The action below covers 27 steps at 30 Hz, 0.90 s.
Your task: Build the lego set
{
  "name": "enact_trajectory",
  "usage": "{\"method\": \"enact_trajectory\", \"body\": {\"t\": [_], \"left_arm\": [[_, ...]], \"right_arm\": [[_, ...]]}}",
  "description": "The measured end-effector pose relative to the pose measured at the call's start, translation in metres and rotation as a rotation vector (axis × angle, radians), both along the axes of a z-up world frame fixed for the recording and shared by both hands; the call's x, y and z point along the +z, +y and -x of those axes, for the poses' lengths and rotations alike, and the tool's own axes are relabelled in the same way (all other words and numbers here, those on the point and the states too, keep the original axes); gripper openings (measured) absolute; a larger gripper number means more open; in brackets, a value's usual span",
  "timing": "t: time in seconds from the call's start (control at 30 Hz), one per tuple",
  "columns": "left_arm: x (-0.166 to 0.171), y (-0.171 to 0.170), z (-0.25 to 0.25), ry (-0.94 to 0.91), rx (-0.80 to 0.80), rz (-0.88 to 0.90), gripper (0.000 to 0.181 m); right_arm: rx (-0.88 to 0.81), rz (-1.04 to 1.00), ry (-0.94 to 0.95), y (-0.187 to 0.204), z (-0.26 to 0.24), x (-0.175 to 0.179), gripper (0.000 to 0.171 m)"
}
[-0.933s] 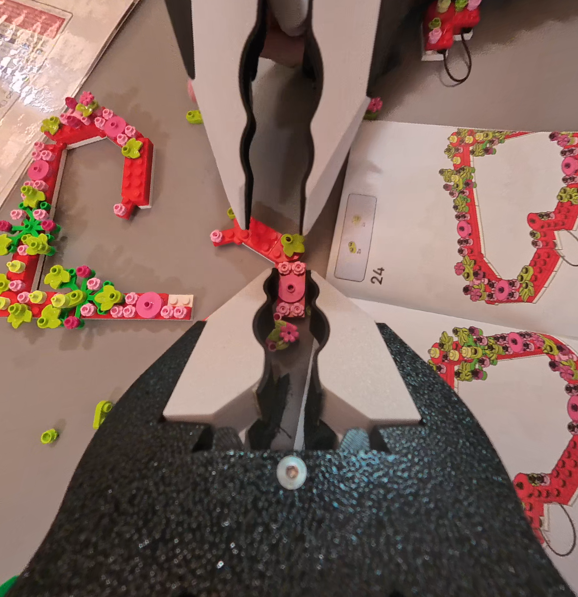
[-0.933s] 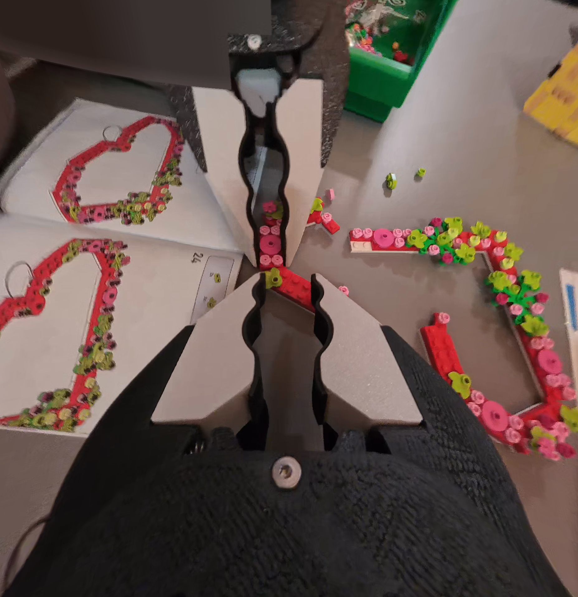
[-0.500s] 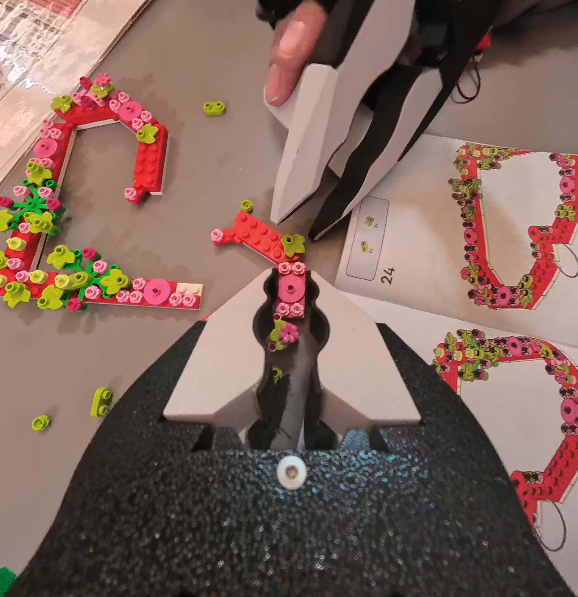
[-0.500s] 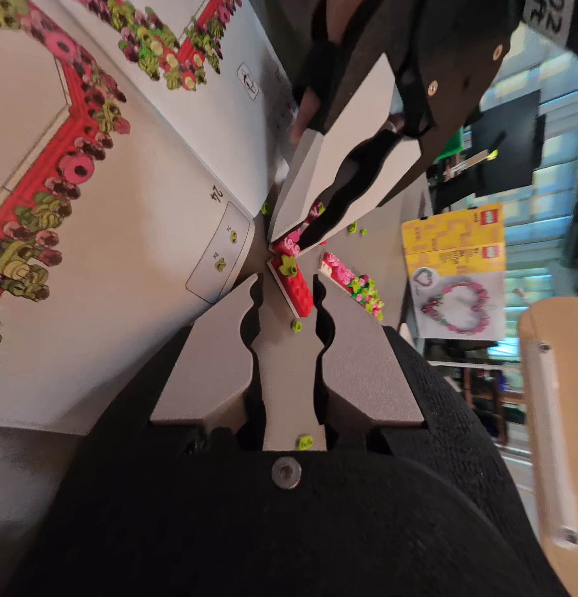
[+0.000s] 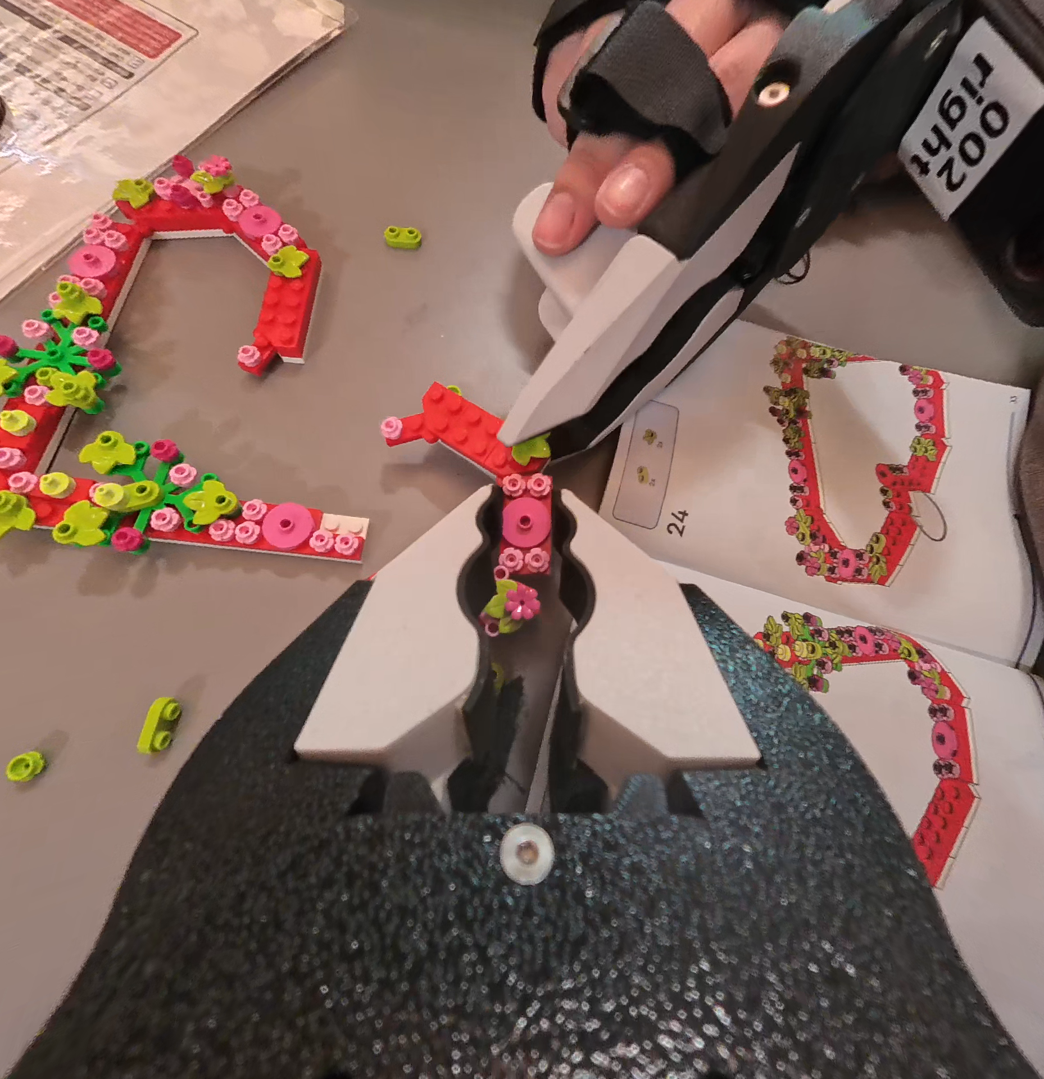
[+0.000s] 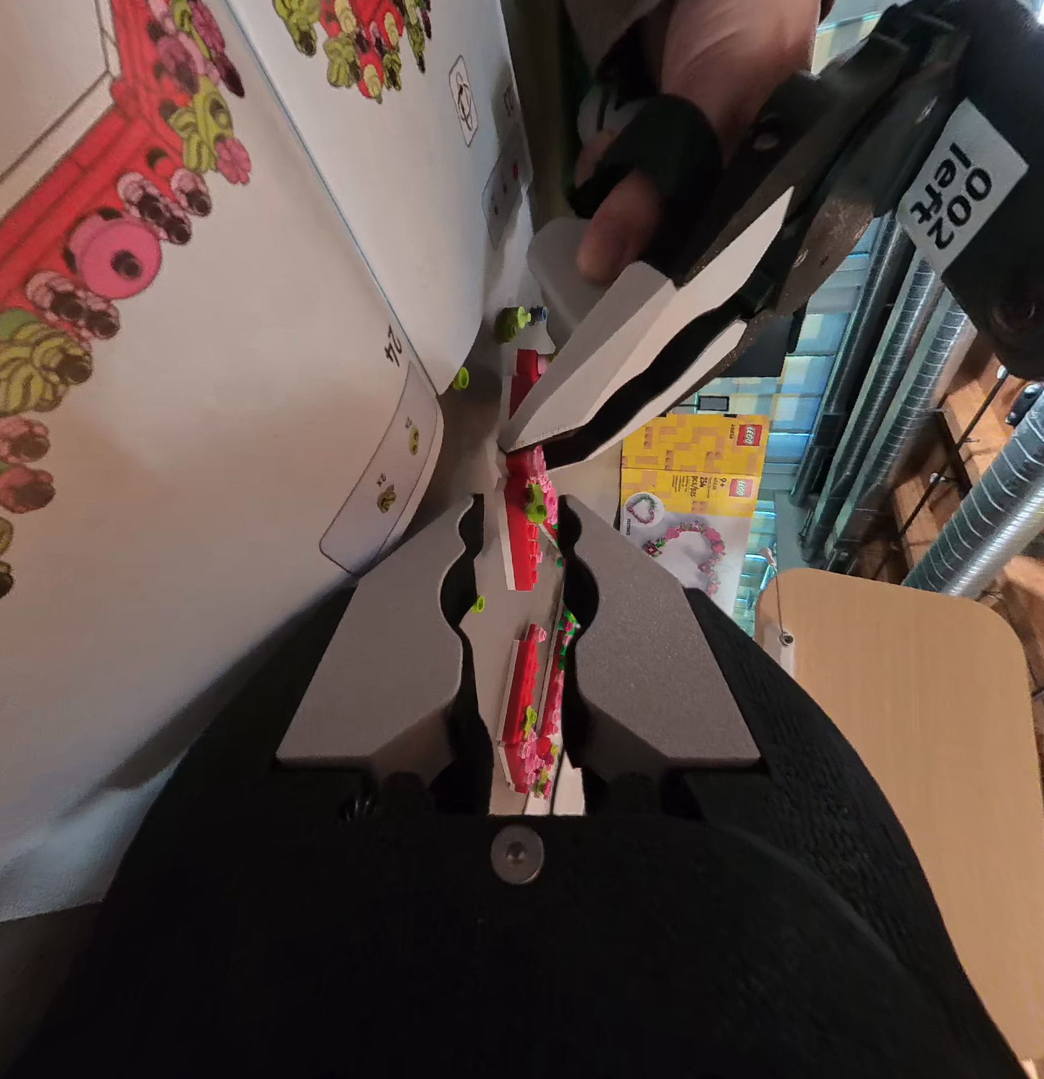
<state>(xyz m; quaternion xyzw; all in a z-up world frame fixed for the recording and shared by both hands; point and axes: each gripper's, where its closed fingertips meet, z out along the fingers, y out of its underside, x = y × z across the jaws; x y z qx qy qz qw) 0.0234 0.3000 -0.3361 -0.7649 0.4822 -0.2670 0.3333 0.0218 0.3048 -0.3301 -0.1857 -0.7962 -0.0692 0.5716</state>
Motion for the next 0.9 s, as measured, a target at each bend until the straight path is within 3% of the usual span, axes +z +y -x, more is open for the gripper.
{"method": "enact_trajectory", "body": {"t": [0.03, 0.9], "left_arm": [[-0.0003, -0.0007, -0.0001, -0.003, -0.002, 0.007, 0.015], [-0.0054, -0.0035, -0.0011, -0.001, -0.014, 0.034, 0.015]], "right_arm": [[-0.001, 0.006, -0.003, 0.0003, -0.0001, -0.0011, 0.021], [-0.007, -0.029, -0.021, 0.0016, 0.0016, -0.0061, 0.012]]}}
